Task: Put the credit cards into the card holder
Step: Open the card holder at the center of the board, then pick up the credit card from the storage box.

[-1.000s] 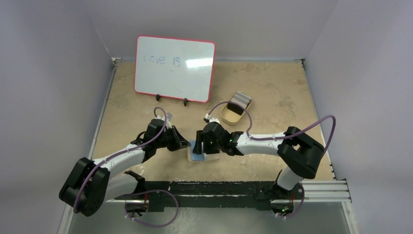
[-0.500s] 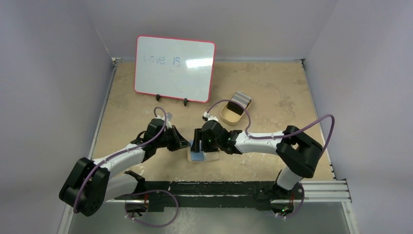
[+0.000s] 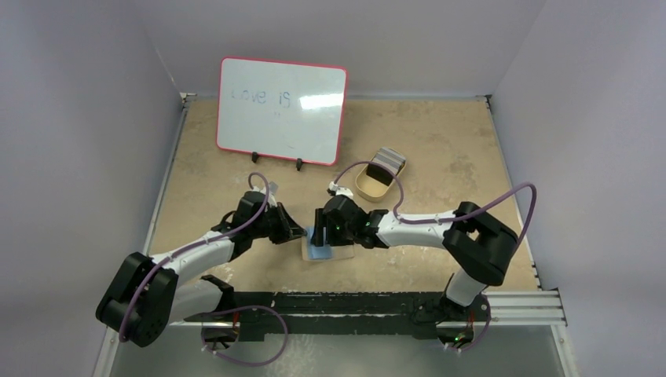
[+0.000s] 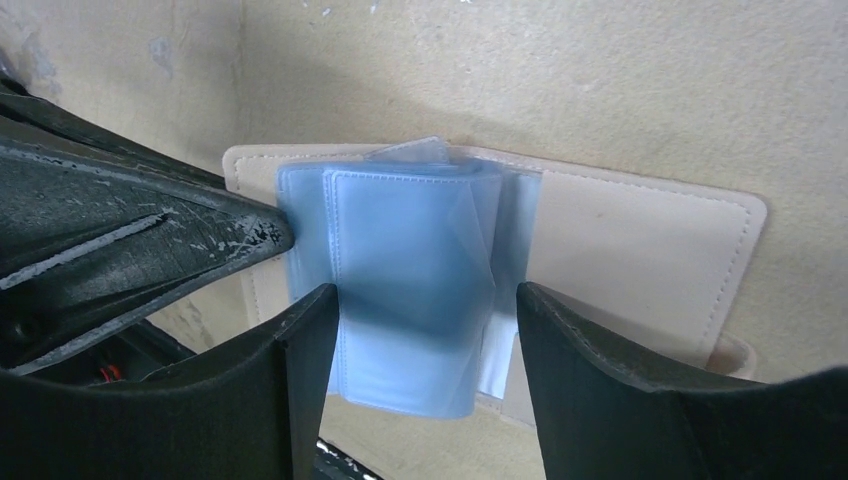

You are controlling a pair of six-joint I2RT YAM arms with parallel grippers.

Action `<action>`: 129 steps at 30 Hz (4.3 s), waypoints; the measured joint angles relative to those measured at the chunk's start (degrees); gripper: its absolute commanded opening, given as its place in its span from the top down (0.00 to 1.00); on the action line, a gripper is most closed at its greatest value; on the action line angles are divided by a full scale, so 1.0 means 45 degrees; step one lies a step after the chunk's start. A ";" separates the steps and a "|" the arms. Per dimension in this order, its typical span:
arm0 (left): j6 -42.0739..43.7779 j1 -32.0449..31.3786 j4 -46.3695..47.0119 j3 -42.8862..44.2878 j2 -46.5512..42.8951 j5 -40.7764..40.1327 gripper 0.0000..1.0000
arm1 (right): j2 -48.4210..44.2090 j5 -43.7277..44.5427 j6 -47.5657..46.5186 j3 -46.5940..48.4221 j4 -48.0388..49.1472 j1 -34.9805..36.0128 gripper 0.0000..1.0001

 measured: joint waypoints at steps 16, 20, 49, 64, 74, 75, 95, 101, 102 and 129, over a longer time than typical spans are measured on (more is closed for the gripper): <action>0.0107 -0.0015 -0.0010 0.0024 0.0087 0.0005 1.00 | -0.0899 0.0879 0.0010 0.0000 -0.1817 0.0044 0.33; 0.0151 -0.0015 -0.0024 0.0039 0.0087 0.0005 1.00 | -0.0923 0.0962 -0.0005 0.0000 -0.2016 0.0044 0.33; 0.0321 -0.0015 -0.0019 0.0073 0.0175 -0.0005 1.00 | -0.0573 0.1627 -0.0869 0.0903 -0.2322 0.0049 0.41; -0.0015 -0.0015 0.0141 0.0121 -0.0486 -0.0092 0.67 | -0.0432 -0.2025 -0.1273 -0.0627 0.2195 0.0049 0.52; -0.0049 -0.0015 0.0481 0.0121 0.0019 -0.0107 0.67 | -0.0311 -0.2263 -0.1336 -0.0767 0.2710 0.0049 0.54; -0.0044 -0.0015 0.0486 0.0121 0.0049 -0.0126 0.68 | -0.0311 -0.2254 -0.1336 -0.0767 0.2710 0.0049 0.54; 0.0384 -0.0194 0.0311 0.0121 0.0617 -0.0578 1.00 | -0.2783 0.0087 -0.3283 -0.0418 0.0194 -0.0481 0.49; 0.0427 -0.0194 0.0325 0.0121 0.0602 -0.0471 1.00 | -0.2934 0.0918 -0.6217 0.1583 -0.1025 -0.3060 0.41; 0.0423 -0.0194 0.0325 0.0121 0.0583 -0.0423 1.00 | -0.2837 0.1166 -0.6654 0.1880 -0.1171 -0.3327 0.40; 0.0272 -0.0243 0.0491 -0.0015 -0.0204 0.0267 1.00 | 0.1889 0.4260 -1.4027 0.4265 -0.2443 -0.6188 0.34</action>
